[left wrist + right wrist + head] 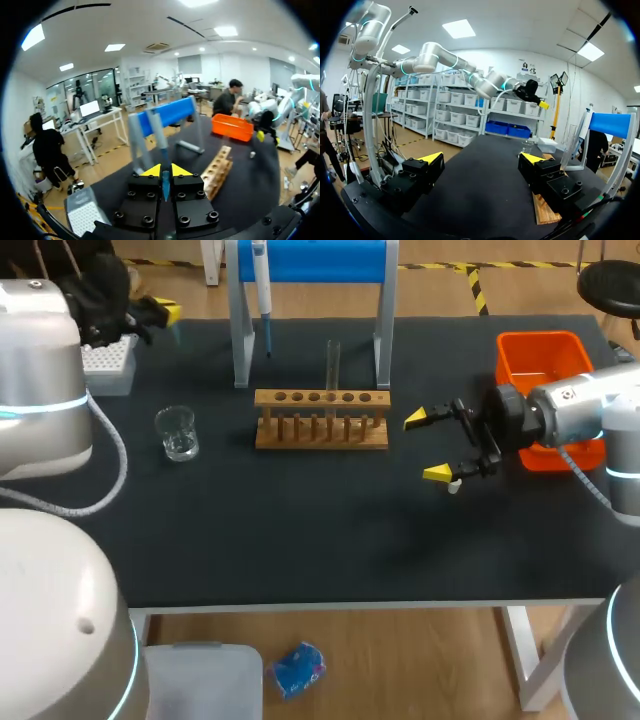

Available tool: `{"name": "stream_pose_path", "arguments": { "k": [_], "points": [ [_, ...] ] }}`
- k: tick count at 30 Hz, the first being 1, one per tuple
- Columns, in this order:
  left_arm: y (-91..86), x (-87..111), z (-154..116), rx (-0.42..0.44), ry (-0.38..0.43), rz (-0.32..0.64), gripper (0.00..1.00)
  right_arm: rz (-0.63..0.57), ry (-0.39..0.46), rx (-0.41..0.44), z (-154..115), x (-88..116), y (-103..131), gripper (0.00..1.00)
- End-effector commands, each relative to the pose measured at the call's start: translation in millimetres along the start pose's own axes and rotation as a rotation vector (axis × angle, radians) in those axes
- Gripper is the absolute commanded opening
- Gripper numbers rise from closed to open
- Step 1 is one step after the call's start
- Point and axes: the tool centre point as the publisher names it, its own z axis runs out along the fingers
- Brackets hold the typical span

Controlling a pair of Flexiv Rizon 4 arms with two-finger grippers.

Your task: Invert the test tube, pick up the pipette, mount the tip to pipette, aspirate from beaker and dispense into the tube, eject the tip, return the pipette, and cap with the stopper.

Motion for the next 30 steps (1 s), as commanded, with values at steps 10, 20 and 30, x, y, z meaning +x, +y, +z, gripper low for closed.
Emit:
{"name": "stream_pose_path", "arguments": {
  "k": [10,20,30],
  "points": [
    [-12.6,160.4,-43,-0.111,0.195,0.030,0.00,-0.001,0.000,0.000,0,0,0,1.00],
    [-15.9,193.7,-30,-0.027,0.226,0.034,0.00,-0.001,0.000,0.000,0,0,0,1.00],
    [-15.9,193.7,-30,-0.027,0.226,0.034,0.00,-0.001,0.000,0.000,0,0,0,1.00]
  ]
}}
